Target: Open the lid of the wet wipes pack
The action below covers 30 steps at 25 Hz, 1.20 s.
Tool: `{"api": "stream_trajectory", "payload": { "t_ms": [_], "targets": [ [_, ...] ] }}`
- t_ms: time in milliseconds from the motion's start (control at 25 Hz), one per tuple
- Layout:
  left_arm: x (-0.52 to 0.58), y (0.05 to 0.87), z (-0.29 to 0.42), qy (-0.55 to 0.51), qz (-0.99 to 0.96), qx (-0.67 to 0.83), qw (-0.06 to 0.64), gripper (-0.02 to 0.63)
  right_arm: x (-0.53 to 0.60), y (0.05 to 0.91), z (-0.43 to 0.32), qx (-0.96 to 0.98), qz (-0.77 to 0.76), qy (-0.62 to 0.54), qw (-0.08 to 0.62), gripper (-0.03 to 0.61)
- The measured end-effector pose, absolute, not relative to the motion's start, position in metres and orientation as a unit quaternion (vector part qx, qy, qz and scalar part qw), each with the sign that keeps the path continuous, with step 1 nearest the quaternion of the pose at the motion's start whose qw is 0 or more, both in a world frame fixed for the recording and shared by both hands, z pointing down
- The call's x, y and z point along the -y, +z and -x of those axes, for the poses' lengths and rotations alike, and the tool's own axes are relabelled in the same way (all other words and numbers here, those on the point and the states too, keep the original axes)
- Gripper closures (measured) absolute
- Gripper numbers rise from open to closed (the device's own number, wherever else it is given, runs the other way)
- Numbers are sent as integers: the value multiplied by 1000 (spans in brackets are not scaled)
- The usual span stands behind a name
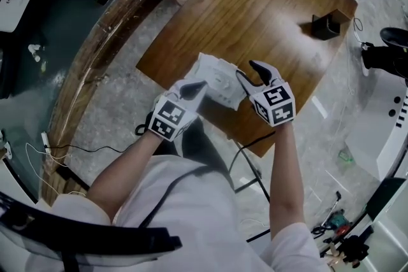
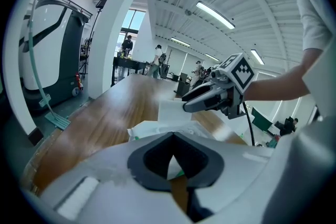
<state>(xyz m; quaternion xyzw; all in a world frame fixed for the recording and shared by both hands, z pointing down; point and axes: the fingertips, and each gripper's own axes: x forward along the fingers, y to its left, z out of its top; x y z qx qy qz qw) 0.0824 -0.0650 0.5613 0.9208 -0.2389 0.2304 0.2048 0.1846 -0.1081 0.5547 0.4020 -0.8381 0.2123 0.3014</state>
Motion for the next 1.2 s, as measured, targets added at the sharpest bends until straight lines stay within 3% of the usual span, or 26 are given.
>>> {"api": "stream_trajectory", "payload": {
  "t_ms": [1200],
  "targets": [
    [71, 548, -78, 237, -926, 226, 189, 610, 119, 585, -202, 804, -456, 289, 250, 377]
  ]
}}
